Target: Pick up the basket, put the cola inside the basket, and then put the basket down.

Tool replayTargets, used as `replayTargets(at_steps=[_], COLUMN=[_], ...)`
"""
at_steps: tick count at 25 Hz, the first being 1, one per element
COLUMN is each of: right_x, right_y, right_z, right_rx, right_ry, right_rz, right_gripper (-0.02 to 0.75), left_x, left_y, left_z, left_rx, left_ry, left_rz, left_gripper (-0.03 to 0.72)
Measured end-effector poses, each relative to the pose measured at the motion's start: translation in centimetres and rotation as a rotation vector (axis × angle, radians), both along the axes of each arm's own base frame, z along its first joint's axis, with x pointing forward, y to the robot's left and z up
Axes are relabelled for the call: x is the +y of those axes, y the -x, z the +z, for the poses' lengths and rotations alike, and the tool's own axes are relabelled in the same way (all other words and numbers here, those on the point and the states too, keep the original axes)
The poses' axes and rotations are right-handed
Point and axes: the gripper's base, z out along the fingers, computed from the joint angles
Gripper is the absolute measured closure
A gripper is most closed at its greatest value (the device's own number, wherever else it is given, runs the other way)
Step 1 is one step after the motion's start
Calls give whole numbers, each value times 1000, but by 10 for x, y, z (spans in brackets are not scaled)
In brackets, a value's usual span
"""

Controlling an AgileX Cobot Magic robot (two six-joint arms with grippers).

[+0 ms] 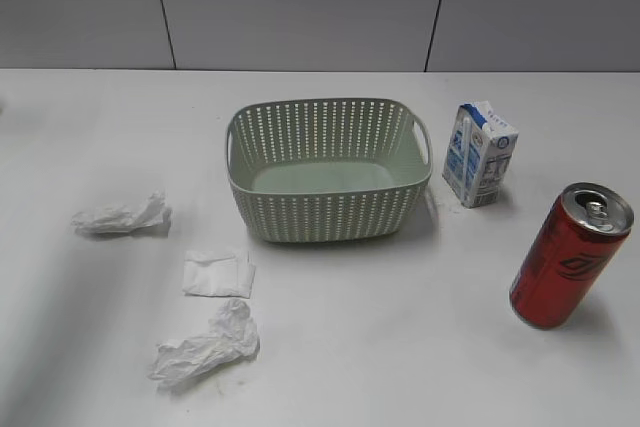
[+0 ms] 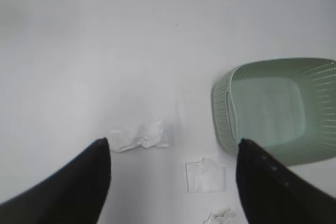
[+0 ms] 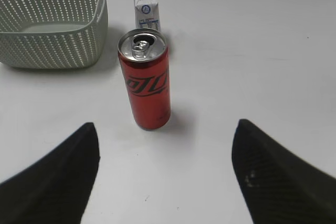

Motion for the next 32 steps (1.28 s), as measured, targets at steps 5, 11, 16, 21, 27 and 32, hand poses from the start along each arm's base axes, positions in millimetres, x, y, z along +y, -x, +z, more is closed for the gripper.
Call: replayTargets(at_steps=[5,11,16,21,27,32], right_x=[0,0,0,0,0,0], right_y=[0,0,0,0,0,0], right_z=[0,0,0,0,0,0], right_rx=[0,0,0,0,0,0], right_ry=[0,-1,-1,-1,-1,-1], right_rz=[0,0,0,0,0,0], right_gripper=[144,145,145,145,145,145], left_x=[-22,-60,-93,-125,-152,-156], left_y=[-12,-23,-29,-33,-52,-69], left_z=[-23,-58,-93,-124,-152,-175], left_rx=[62,156,242,293,310,333], left_ry=[-90,-142,-171,-196,-223,-255], left_rz=[-28,-88,-144,-196,-170,-92], left_gripper=[162,165,166,166,166,166])
